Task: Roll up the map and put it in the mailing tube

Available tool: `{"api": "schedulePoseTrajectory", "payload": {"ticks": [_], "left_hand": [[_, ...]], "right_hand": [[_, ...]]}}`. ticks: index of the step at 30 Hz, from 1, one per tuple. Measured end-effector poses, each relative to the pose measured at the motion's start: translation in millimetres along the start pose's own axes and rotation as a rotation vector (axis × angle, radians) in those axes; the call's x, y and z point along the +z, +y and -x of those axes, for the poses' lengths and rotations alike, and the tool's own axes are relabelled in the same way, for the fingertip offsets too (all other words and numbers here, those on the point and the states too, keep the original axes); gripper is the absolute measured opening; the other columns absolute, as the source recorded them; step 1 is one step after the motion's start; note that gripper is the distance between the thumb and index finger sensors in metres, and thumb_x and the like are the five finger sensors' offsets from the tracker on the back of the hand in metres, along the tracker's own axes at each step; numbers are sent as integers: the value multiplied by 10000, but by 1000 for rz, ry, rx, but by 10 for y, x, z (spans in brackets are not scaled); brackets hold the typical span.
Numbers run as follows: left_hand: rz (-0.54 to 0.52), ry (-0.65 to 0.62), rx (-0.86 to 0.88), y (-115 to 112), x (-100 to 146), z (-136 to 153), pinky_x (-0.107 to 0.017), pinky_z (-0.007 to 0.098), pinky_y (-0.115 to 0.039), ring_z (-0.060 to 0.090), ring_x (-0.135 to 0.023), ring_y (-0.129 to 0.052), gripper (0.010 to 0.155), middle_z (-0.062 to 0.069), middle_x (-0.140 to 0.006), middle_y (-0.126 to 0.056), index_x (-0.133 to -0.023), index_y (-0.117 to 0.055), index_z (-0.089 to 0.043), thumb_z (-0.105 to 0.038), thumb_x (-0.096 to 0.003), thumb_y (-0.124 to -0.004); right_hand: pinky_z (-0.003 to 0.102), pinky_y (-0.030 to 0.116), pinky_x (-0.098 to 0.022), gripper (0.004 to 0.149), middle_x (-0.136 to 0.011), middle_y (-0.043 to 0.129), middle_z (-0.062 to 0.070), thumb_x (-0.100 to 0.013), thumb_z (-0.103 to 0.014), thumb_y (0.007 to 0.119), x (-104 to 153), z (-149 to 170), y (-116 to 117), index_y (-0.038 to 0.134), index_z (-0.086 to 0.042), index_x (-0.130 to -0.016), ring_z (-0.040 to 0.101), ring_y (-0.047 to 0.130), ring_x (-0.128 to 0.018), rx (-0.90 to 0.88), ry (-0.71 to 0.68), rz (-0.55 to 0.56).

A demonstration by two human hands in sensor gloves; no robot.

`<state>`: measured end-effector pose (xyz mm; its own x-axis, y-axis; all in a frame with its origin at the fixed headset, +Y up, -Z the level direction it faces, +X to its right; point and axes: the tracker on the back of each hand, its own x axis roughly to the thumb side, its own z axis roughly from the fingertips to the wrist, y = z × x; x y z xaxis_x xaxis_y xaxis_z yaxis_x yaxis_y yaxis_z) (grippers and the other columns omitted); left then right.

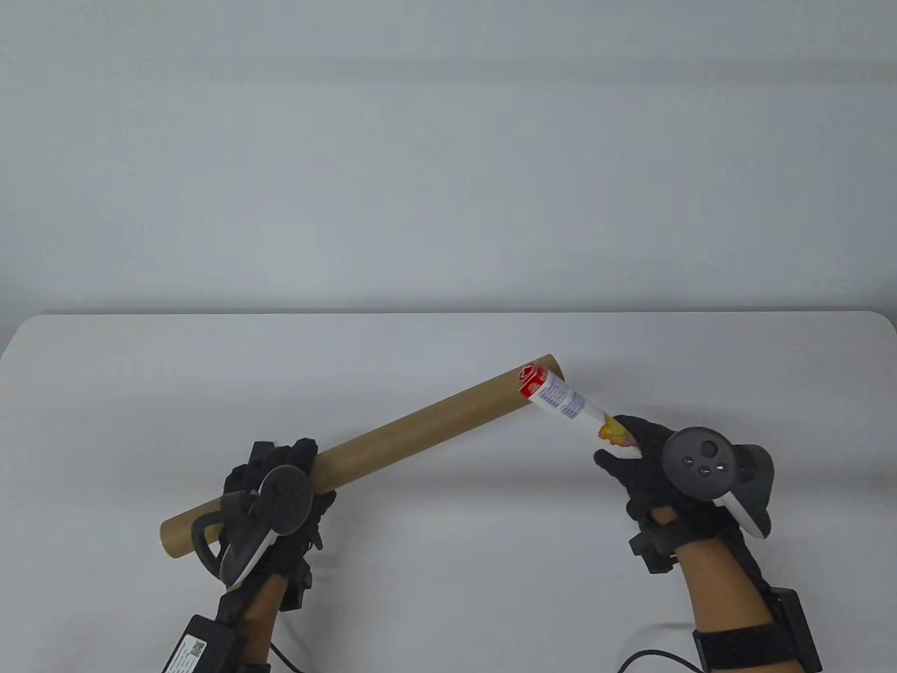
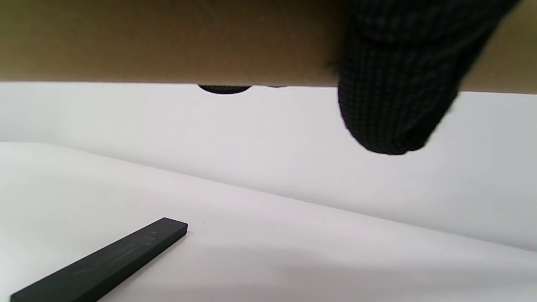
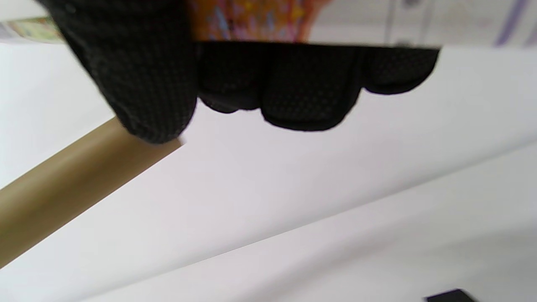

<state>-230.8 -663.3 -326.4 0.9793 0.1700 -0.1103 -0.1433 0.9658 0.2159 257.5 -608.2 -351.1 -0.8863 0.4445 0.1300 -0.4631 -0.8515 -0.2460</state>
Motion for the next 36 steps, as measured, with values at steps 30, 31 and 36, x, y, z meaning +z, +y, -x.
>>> {"api": "schedulePoseTrajectory", "payload": {"ticks": [30,31,36], "left_hand": [[59,-91,-104,-60,-56,131,-838,490,-451,159,-995,-772,737,-135,-987,-737,-914,-648,-493,-540,-293,-1043],[66,-93,-103,-56,-57,123,-836,488,-466,155,-987,-783,734,-137,-984,-741,-912,-650,-493,-550,-293,-1040],[80,-97,-63,-20,-53,141,-830,449,-477,167,-943,-799,726,-116,-963,-764,-898,-681,-481,-534,-285,-1065]], "right_hand": [[539,787,-539,548,-645,949,-4,-396,-411,997,174,-304,611,858,-190,-877,252,1005,-511,517,-492,-116],[539,780,-552,602,-676,938,2,-390,-409,1002,183,-357,614,830,-174,-917,253,998,-533,496,-501,-102],[587,684,-644,991,-1038,673,152,-361,-381,1035,206,-599,599,484,-73,-1125,320,893,-741,304,-557,-126]]}}
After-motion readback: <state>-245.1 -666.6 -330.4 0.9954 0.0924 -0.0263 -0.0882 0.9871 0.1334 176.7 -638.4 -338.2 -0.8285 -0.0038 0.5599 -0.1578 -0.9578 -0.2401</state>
